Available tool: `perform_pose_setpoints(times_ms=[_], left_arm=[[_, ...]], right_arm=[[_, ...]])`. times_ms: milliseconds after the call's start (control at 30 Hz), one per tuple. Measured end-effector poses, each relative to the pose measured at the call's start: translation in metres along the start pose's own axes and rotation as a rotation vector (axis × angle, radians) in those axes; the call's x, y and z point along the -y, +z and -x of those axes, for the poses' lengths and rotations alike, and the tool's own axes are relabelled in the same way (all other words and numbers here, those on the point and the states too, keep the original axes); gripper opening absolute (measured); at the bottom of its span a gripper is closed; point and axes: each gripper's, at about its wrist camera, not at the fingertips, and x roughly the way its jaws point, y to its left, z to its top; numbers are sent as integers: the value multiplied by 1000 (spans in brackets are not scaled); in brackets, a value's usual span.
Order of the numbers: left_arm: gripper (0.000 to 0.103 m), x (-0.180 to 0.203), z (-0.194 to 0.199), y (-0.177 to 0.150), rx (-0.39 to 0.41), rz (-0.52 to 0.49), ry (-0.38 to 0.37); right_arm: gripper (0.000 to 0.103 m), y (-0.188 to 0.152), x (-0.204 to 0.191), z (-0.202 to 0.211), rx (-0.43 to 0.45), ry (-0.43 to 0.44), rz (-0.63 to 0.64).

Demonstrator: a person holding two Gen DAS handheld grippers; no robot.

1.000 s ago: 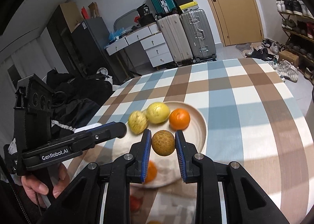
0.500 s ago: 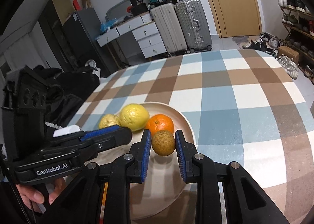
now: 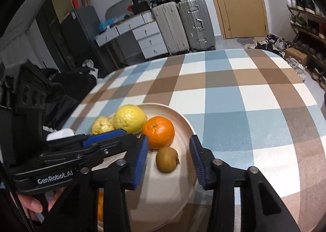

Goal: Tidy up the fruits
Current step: 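Carry the brown fruit and the dark plum over the cream plate, then open both grippers to drop the fruits onto the plate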

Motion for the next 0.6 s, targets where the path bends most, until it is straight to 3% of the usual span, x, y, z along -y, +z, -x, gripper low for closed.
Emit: perform_pose_setpoints(times_ms=[100, 167, 333, 467, 533, 600], left_arm=[[24, 4, 8, 1, 4, -20, 4], [28, 10, 17, 0, 18, -40, 15], [58, 19, 46, -6, 53, -41, 12], [65, 26, 76, -15, 79, -36, 21], [77, 30, 90, -21, 81, -37, 43], [79, 34, 106, -27, 95, -38, 62]], right_arm=[[53, 1, 0, 15, 39, -4, -7], [63, 2, -1, 28, 70, -6, -18], [82, -2, -6, 68, 134, -9, -41], [93, -10, -18, 103, 183, -18, -24], [96, -16, -23, 121, 211, -17, -21], [99, -22, -29, 139, 235, -19, -13]])
